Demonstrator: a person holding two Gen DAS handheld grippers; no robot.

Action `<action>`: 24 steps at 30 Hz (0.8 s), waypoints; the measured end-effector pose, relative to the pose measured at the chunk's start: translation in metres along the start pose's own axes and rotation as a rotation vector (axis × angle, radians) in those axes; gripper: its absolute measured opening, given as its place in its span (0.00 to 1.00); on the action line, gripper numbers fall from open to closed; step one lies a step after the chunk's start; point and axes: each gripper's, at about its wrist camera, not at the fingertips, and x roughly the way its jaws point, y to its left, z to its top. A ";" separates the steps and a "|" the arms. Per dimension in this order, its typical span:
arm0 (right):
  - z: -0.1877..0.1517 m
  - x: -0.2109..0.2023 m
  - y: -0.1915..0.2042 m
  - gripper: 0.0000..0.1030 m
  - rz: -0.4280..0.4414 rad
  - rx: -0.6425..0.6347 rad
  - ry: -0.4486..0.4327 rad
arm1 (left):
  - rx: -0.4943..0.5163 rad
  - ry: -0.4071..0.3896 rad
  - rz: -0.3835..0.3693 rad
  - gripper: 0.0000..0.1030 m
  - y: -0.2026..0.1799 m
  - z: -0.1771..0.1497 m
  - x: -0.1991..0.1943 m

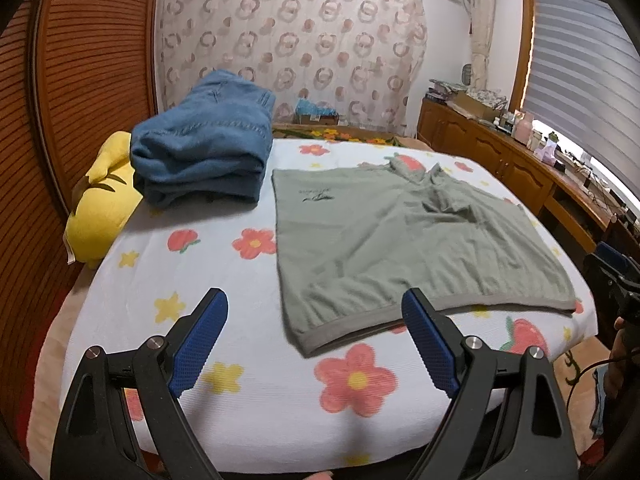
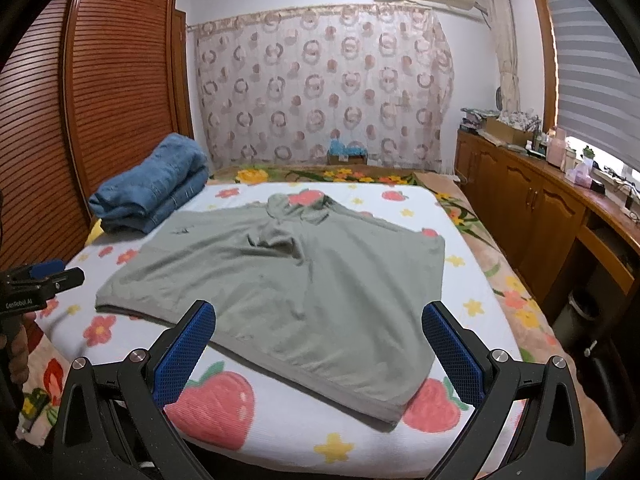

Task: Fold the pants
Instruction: 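Move both grippers down toward the sweatshirt's side and sleeve, then grasp the sleeve with the left gripper, fold it across the body, release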

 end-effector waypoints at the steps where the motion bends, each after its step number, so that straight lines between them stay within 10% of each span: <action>1: 0.000 0.002 0.000 1.00 0.000 0.000 0.009 | 0.002 0.007 0.005 0.86 0.002 -0.002 0.003; 11: 0.006 0.007 -0.003 0.99 0.015 -0.017 0.063 | -0.004 0.077 -0.016 0.50 0.016 -0.017 0.028; 24: 0.000 0.011 -0.017 0.93 0.045 -0.009 0.086 | 0.028 0.108 -0.006 0.47 0.011 -0.021 0.043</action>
